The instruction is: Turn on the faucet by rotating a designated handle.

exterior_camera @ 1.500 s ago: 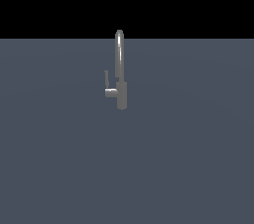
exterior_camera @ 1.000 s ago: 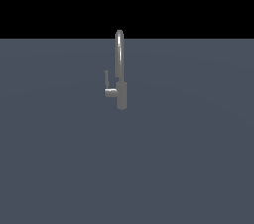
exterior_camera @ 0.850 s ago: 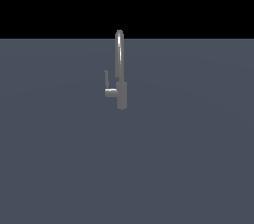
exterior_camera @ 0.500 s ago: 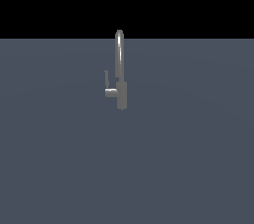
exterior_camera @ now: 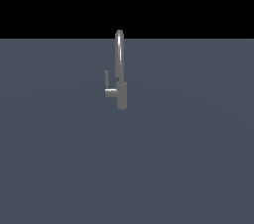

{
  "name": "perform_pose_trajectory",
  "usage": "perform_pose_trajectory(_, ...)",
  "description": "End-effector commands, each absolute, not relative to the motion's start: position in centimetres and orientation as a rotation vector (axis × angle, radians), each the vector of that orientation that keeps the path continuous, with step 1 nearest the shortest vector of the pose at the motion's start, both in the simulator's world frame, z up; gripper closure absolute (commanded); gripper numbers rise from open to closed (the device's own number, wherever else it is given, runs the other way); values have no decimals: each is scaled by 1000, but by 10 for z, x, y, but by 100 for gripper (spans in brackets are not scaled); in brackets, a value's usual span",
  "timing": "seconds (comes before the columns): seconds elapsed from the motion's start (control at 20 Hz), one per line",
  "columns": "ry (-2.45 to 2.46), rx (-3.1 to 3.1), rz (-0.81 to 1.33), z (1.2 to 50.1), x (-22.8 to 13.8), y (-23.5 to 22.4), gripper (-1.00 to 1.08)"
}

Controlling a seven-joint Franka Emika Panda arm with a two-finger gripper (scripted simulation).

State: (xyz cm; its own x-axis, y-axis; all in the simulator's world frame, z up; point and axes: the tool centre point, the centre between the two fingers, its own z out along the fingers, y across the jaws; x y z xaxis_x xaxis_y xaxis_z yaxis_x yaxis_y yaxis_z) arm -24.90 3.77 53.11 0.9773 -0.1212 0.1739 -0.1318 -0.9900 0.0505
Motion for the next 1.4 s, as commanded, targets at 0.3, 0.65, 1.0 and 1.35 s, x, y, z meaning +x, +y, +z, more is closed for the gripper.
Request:
perform_pose_trajectory(0.3, -502, 2949, 517, 581, -245, 68, 108)
perform_pose_trajectory(0.65, -729, 2815, 704, 608, -234, 105, 108)
perform_pose_trajectory(1.0, -916, 2665, 850, 616, -212, 147, 108)
perform_pose_trajectory(1.35, -1068, 2511, 952, 601, -175, 186, 108)
